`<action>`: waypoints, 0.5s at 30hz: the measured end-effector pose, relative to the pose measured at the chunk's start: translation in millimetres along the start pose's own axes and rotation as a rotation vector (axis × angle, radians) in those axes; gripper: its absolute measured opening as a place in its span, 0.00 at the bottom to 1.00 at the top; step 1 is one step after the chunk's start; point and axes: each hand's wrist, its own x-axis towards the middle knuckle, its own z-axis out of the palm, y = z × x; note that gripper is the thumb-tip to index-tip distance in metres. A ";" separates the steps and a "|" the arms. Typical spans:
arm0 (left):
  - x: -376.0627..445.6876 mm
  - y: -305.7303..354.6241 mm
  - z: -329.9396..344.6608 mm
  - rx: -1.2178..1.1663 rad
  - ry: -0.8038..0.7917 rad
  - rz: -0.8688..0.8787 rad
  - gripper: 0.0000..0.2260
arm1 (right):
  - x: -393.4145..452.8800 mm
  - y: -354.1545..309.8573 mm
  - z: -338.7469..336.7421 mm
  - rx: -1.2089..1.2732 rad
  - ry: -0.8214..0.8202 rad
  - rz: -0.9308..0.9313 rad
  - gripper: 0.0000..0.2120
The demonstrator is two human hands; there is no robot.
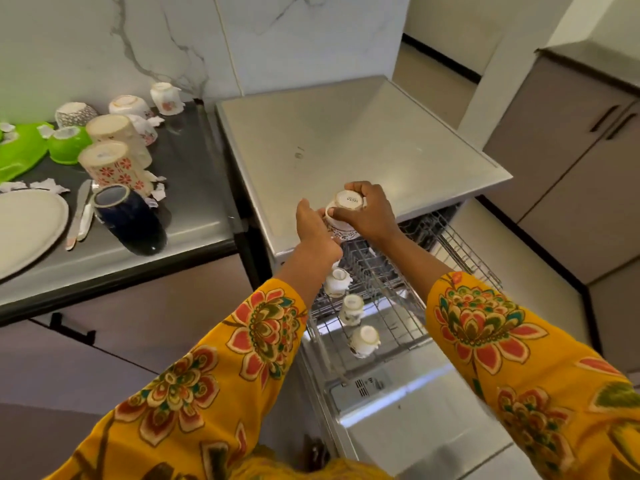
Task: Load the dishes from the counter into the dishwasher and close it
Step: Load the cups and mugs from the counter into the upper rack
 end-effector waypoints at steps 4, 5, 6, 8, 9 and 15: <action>1.8 -27.1 4.5 0.069 -0.015 -0.070 0.22 | -18.3 27.5 -13.9 -0.033 0.041 0.058 0.32; 6.2 -34.4 4.2 0.088 -0.012 -0.089 0.22 | -21.3 35.6 -15.9 -0.044 0.044 0.075 0.33; 10.9 -41.8 3.2 0.102 -0.006 -0.110 0.22 | -24.9 42.9 -18.0 -0.052 0.042 0.093 0.33; 22.5 -57.0 0.2 0.123 0.016 -0.142 0.21 | -33.7 54.7 -22.7 -0.061 0.026 0.140 0.28; 28.5 -64.8 -1.5 0.142 0.017 -0.152 0.21 | -37.6 63.2 -24.2 -0.061 0.016 0.162 0.25; 59.8 -105.3 -15.2 0.233 -0.020 -0.265 0.22 | -54.6 120.3 -25.1 -0.093 -0.032 0.270 0.24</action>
